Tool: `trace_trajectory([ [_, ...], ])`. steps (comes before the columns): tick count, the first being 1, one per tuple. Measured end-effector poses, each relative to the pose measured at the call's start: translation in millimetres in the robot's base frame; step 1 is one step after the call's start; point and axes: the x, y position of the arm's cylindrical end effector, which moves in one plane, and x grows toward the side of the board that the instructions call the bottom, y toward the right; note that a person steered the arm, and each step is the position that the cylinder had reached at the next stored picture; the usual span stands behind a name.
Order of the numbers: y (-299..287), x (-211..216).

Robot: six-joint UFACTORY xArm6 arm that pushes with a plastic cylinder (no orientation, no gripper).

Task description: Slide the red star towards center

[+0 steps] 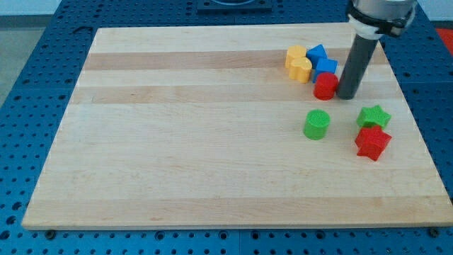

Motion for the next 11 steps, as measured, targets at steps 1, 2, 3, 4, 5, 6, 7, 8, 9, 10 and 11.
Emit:
trace_trajectory([
  [1, -20, -2],
  [2, -24, -2],
  [3, 25, 7],
  [4, 103, 15],
  [5, 133, 59],
  [6, 114, 99],
  [7, 66, 117],
  [8, 5, 117],
  [9, -57, 105],
  [10, -109, 83],
  [11, -147, 64],
])
